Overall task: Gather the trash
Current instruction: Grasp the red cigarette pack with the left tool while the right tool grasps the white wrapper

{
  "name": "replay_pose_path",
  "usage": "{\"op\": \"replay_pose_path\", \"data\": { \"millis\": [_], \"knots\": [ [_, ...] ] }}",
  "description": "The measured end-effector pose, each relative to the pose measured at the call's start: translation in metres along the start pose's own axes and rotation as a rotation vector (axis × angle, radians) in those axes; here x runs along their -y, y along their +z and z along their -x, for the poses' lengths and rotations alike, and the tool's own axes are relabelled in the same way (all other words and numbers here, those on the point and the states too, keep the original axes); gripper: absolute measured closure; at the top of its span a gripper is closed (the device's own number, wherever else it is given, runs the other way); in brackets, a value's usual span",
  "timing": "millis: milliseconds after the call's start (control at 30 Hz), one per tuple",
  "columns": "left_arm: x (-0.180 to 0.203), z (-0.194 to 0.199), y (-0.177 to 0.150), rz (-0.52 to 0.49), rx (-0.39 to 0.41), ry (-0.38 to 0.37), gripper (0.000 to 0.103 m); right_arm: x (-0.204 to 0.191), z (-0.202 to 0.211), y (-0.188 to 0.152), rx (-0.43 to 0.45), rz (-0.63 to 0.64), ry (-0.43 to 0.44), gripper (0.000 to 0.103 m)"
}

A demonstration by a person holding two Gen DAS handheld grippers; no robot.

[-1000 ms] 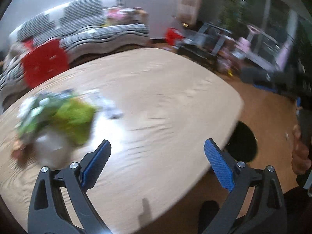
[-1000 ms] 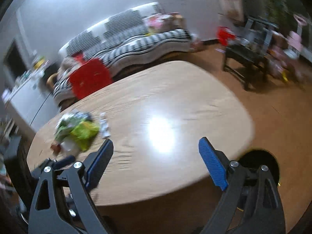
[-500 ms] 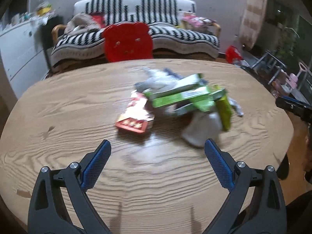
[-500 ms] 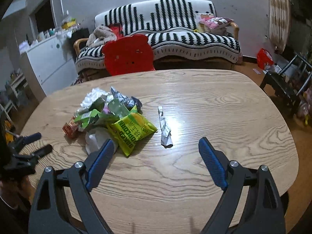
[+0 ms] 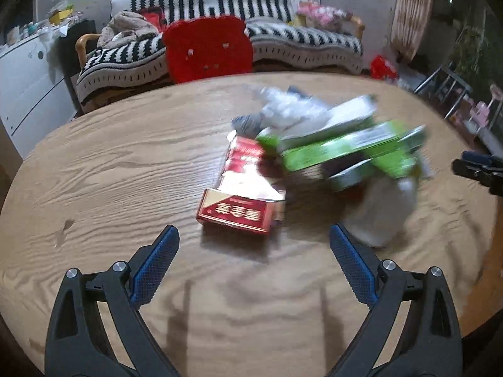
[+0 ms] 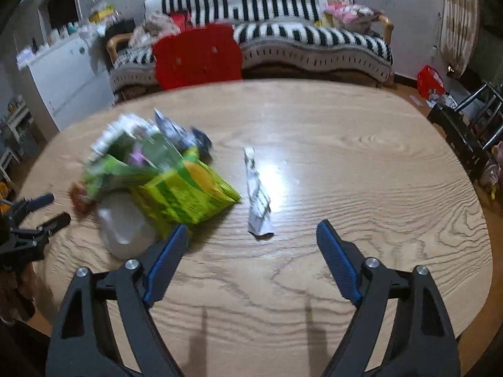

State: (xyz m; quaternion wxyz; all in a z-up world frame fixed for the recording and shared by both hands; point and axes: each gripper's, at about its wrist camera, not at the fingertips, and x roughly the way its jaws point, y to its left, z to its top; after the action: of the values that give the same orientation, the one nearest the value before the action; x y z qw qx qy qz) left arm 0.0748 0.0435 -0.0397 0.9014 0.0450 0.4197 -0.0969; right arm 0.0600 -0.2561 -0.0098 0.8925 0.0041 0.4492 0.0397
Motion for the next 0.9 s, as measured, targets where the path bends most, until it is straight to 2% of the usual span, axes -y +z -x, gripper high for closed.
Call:
{"op": "replay_pose_path", "data": {
  "millis": [67,133,200,233,333,433,467,500,533,600,700,900],
  "knots": [
    [-0.006,-0.015,0.001,0.003,-0.021,0.017,0.010,0.001,-0.018,-0.001,-0.036,0.002,-0.016,0.028],
    [-0.017,-0.029,0.005,0.044,-0.062,0.003,0.009,0.003,-0.032,-0.001,-0.054,0.009,-0.028,0.031],
    [-0.025,-0.031,0.013,0.082,-0.036,-0.015,0.009,0.005,-0.042,0.001,-0.064,0.012,-0.040,0.037],
    [-0.027,-0.034,0.015,0.094,-0.053,-0.018,0.009,0.005,-0.046,0.002,-0.069,0.010,-0.037,0.038],
    [-0.025,-0.042,0.022,0.081,-0.057,-0.006,0.009,0.007,-0.050,0.005,-0.056,0.013,-0.040,0.044],
    [-0.021,-0.048,0.027,0.048,-0.061,0.008,0.010,0.009,-0.049,0.009,-0.052,0.011,-0.031,0.068],
    [-0.021,-0.047,0.028,0.053,-0.056,-0.001,0.016,0.009,-0.049,0.010,-0.053,0.008,-0.028,0.084],
    [-0.021,-0.046,0.029,0.055,-0.047,0.000,0.022,0.010,-0.047,0.011,-0.054,0.003,-0.025,0.086],
    [-0.020,-0.043,0.030,0.047,-0.036,0.006,0.040,0.010,-0.046,0.011,-0.053,0.002,-0.023,0.087],
    [-0.019,-0.041,0.029,0.037,-0.036,0.026,0.041,0.011,-0.040,0.012,-0.037,-0.002,-0.034,0.090],
    [-0.020,-0.036,0.028,0.060,-0.033,0.024,0.042,0.014,-0.031,0.014,-0.016,-0.026,-0.026,0.091],
    [-0.026,-0.018,0.029,0.068,-0.017,0.069,0.042,0.022,-0.012,0.013,0.022,-0.041,-0.026,0.091]
  ]
}}
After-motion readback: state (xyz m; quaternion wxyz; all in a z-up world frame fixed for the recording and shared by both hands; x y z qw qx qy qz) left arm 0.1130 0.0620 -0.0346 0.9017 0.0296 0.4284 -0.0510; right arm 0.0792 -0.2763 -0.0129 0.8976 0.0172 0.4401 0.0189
